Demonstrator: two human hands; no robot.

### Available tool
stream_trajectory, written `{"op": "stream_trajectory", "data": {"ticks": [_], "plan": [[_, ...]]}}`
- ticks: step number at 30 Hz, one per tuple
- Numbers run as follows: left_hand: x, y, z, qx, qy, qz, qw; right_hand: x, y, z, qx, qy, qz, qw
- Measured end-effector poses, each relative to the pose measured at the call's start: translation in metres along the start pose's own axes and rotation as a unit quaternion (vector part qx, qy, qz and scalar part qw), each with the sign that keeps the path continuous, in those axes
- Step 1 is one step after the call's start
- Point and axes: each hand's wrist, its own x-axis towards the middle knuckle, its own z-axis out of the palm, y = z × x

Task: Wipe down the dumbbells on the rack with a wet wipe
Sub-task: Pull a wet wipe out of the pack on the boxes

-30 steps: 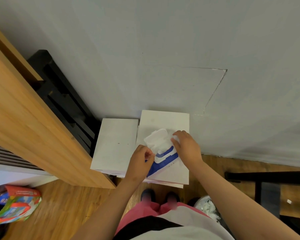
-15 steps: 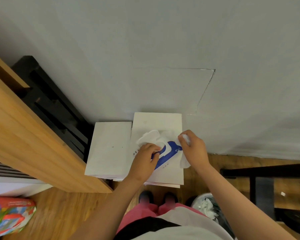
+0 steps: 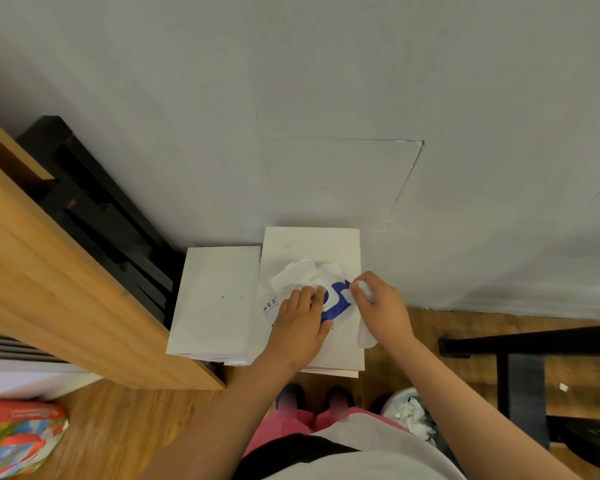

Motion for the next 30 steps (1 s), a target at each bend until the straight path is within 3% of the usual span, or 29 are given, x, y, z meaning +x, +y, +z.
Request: {"op": "stream_trajectory", "data": {"ticks": [3,6,9,15,20,24,30], "plan": [[-0.006,0.0,-0.016,-0.011,0.081,0.019,0.997,-0.003,0.001,-0.004,0.0,-0.011,-0.005,1.0],[-0.01,-0.008,-0.031,-0.056,0.164,-0.048,0.984,-0.006,-0.001,-0.007,-0.021,-0.021,-0.017,0.999],[-0.011,-0.014,-0.033,-0.094,0.11,-0.114,0.983,-0.01,-0.003,-0.007,-0.033,-0.016,-0.025,0.999],[-0.028,-0.009,-0.004,0.1,0.004,0.027,0.995,-0.014,-0.002,-0.014,-0.029,-0.011,-0.017,0.999],[-0.029,-0.008,0.017,0.2,-0.04,0.032,0.978,-0.022,-0.004,-0.016,-0.094,-0.006,-0.068,0.993],[-0.03,0.01,0.011,0.169,-0.081,-0.029,0.982,-0.027,-0.003,-0.016,-0.124,0.001,-0.081,0.989],[-0.043,0.013,-0.032,0.019,0.019,-0.015,1.0,-0.037,-0.003,-0.033,-0.109,0.041,-0.134,0.984]]}}
